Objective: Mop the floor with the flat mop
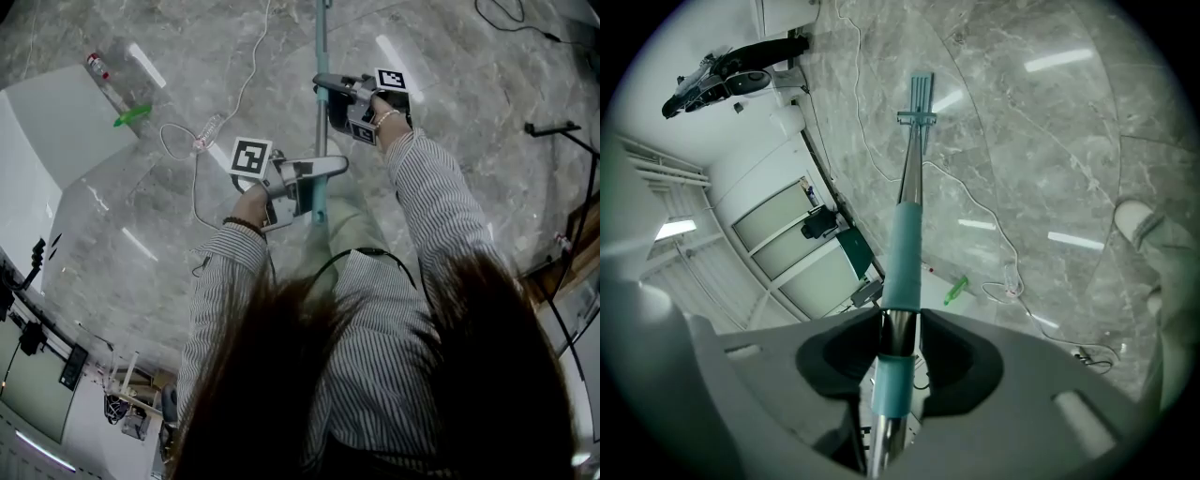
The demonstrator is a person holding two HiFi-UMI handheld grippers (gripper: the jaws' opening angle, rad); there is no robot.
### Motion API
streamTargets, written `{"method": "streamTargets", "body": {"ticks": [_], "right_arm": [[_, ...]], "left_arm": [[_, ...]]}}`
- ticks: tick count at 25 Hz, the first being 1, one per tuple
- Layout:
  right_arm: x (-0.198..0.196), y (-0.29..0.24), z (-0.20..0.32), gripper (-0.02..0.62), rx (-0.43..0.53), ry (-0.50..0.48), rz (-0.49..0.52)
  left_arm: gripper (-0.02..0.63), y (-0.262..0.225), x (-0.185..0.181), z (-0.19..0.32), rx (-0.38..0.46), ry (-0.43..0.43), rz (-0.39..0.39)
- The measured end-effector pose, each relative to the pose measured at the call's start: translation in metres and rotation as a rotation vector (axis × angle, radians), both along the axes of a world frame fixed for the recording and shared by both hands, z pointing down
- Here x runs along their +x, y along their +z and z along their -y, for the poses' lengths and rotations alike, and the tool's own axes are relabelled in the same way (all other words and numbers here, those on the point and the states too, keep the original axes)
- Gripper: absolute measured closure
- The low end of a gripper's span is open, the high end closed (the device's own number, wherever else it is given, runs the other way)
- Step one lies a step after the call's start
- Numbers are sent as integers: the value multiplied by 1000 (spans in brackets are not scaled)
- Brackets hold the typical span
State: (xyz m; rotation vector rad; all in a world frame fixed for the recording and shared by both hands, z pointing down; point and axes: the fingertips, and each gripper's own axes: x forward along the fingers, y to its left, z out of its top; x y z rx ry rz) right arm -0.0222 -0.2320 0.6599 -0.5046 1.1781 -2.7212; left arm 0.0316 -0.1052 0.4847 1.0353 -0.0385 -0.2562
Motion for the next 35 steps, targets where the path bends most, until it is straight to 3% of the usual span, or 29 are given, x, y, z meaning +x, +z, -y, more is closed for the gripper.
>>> {"method": "streamTargets", "body": {"ticks": [3,5,23,30,35], "right_arm": [[4,1,-4,469,-3,-7,-12],[6,2,-5,471,-2,-10,-17],[20,9,-42,486,-57,-40,-90],[23,19,-79,486,-65,-36,-116],[27,-2,-162,486,-55,-37,-140]], "left_arm": [[428,7,-3,-9,-8,19,37],[471,11,-4,-12,-20,17,47],[495,25,15,-52,-104,41,84],[495,31,19,-87,-106,48,63],[495,10,23,-169,-102,33,35]]}}
